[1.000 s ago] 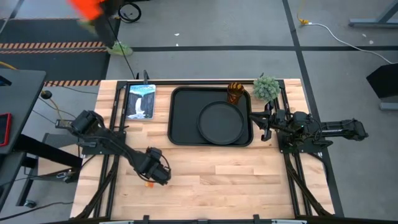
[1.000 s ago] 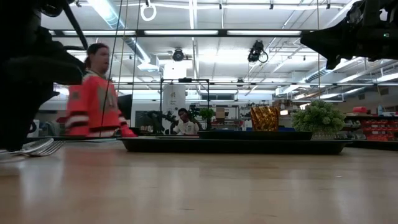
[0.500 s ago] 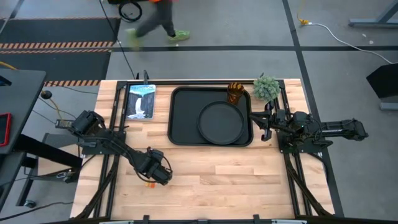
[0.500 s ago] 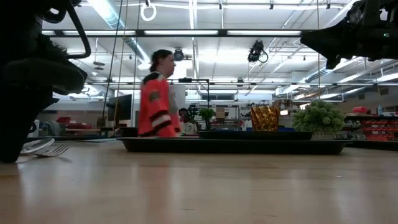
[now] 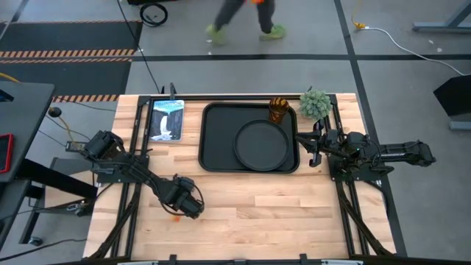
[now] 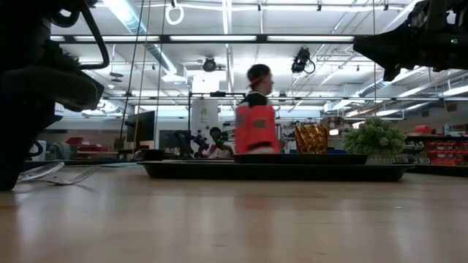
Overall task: Pick and place plate/cup/fork/spoon on tray
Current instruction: Put the orange fork to the left of the black plate on the black tray
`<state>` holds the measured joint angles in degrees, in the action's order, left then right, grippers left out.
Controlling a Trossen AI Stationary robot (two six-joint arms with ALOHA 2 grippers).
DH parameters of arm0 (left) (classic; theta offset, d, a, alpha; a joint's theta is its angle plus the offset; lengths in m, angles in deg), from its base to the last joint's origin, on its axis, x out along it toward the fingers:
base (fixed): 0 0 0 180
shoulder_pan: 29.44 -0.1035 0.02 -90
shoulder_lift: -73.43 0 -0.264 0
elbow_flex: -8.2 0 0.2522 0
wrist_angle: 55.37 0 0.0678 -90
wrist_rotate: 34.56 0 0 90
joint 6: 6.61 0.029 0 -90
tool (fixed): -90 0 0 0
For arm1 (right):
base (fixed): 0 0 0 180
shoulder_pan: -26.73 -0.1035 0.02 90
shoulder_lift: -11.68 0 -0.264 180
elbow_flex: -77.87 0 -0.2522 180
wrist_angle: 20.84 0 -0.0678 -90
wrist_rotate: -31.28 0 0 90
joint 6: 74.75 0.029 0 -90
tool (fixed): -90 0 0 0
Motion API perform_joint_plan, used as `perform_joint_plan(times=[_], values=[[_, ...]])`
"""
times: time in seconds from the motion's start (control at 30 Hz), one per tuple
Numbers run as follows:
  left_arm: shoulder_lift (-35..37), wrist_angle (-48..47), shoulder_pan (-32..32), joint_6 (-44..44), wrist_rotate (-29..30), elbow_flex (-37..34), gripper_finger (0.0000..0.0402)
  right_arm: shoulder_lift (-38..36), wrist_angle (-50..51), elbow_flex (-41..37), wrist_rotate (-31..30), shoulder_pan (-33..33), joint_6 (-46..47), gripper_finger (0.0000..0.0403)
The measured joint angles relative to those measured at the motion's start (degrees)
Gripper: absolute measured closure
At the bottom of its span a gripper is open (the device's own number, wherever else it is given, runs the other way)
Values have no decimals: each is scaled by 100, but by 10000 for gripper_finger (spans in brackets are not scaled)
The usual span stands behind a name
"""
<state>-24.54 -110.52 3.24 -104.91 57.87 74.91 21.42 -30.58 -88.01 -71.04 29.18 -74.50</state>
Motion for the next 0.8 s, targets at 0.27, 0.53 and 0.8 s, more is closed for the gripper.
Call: perform_joint_plan(times=[0.27, 0.53, 0.8], values=[[-37, -582, -136, 365, 9, 400, 384, 1, -1, 1, 0, 0, 0, 334], [-26, -1609, -649, 1151, 368, 1242, 382, 0, -1, 1, 0, 1, 0, 334], [-16, -2192, -1631, 2653, 912, 1958, 381, 0, 1, 1, 0, 1, 0, 334]])
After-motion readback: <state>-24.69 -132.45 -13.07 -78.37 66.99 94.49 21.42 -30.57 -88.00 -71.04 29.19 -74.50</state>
